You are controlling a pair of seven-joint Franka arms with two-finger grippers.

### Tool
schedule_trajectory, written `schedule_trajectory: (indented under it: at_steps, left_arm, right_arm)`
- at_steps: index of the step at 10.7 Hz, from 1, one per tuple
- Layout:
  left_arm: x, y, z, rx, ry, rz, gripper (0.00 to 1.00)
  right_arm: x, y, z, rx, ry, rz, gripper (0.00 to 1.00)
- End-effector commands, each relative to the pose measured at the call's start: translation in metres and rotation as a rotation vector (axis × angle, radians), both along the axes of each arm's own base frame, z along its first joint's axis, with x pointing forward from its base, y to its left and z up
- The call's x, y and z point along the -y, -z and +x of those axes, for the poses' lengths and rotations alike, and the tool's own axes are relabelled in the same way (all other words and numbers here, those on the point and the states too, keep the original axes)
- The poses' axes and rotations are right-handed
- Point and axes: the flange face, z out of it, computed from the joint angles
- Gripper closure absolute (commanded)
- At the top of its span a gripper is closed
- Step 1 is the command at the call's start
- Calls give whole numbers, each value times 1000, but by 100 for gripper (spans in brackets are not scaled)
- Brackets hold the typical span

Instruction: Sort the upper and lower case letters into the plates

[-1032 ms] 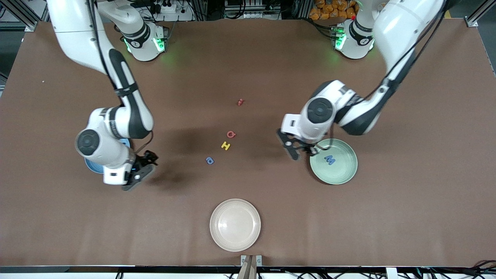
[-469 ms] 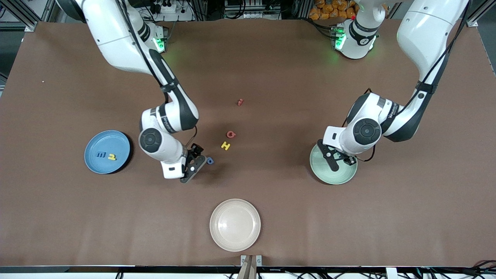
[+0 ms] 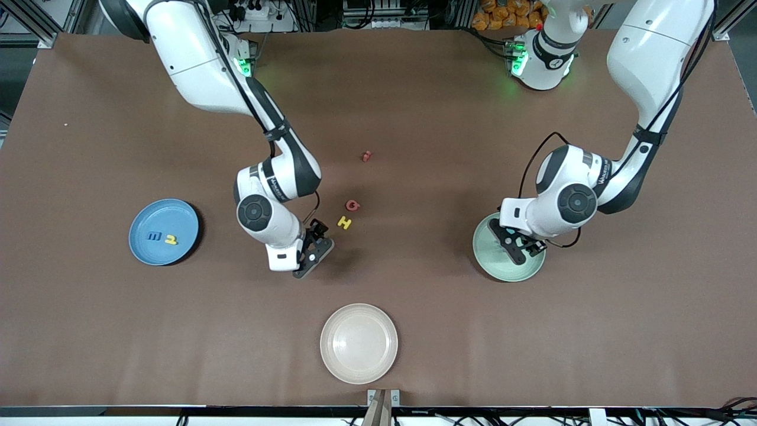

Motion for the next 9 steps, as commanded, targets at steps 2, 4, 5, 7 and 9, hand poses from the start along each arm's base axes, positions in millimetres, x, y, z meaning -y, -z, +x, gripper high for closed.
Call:
schedule_trajectory:
  at_steps: [2,4,5,7,9]
  left_arm:
    - [25,15,13,-66,-292,-179,0]
    - [48,24,17,-68,-463,-258,0]
    - [62,20,20,-93,-558,-281,0]
    - [99,2,18,-143,-767,-285,0]
    - [135,-8,14,-143,-910,-297,0]
  right_arm:
    - [-4,13,5,29,20,7,0]
    - [-10,18,1,24,16,5,0]
    - [-12,19,-1,24,12,5,0]
    - [-12,19,-2,20,11,2,0]
    - [-17,21,-6,19,0,-1,0]
